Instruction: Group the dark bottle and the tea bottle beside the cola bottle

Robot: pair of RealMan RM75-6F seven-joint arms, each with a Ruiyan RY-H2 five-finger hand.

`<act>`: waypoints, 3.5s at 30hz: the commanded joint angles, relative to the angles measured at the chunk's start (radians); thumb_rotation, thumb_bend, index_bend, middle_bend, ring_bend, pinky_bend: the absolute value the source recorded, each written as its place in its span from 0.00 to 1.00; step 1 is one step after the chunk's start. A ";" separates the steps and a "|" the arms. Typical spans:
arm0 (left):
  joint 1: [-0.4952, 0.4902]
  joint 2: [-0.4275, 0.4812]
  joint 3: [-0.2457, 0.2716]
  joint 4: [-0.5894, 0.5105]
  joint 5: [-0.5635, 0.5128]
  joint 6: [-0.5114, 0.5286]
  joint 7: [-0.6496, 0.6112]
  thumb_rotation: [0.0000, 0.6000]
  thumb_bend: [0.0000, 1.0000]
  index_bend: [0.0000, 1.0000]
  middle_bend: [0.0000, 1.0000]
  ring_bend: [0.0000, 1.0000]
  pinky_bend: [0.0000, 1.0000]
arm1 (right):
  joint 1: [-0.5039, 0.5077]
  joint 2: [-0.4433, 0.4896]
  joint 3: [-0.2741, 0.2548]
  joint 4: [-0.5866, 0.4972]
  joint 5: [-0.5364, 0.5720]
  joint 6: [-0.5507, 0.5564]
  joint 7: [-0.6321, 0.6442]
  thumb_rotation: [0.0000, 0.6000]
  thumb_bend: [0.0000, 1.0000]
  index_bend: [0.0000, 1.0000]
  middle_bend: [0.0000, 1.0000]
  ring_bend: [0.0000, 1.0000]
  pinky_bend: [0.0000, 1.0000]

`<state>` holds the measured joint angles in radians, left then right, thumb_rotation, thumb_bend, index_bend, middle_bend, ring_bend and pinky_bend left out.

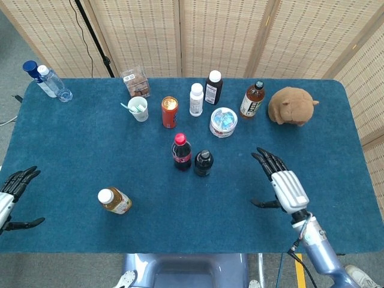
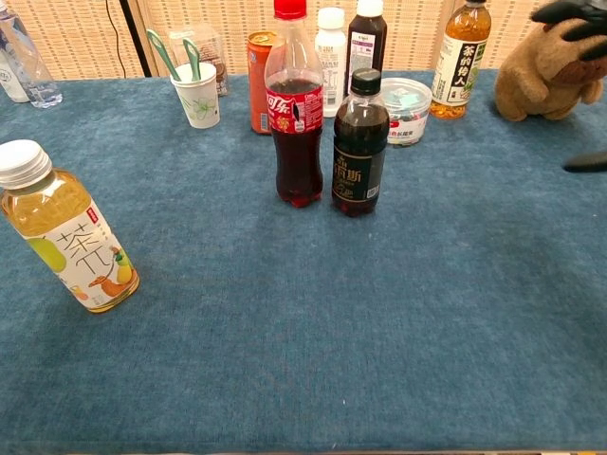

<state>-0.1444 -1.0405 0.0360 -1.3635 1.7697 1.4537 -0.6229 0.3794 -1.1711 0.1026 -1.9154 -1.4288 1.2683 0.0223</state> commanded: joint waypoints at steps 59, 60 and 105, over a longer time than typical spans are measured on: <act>-0.217 -0.721 0.023 0.566 -0.069 0.041 -0.448 1.00 0.39 0.51 0.41 0.45 0.52 | -0.253 0.143 -0.136 0.110 -0.275 0.267 0.336 1.00 0.00 0.02 0.00 0.00 0.07; -0.223 -0.713 0.013 0.551 -0.075 0.043 -0.461 1.00 0.39 0.51 0.41 0.46 0.52 | -0.254 0.144 -0.136 0.108 -0.277 0.267 0.335 1.00 0.00 0.02 0.00 0.00 0.07; -0.625 -0.924 -0.289 0.631 -0.359 -0.343 -0.216 1.00 0.34 0.51 0.41 0.43 0.43 | -0.230 0.155 -0.110 0.122 -0.228 0.201 0.380 1.00 0.00 0.01 0.00 0.00 0.07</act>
<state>-0.7585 -1.9464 -0.2533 -0.7545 1.4138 1.1208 -0.8294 0.1487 -1.0163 -0.0083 -1.7936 -1.6573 1.4702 0.4016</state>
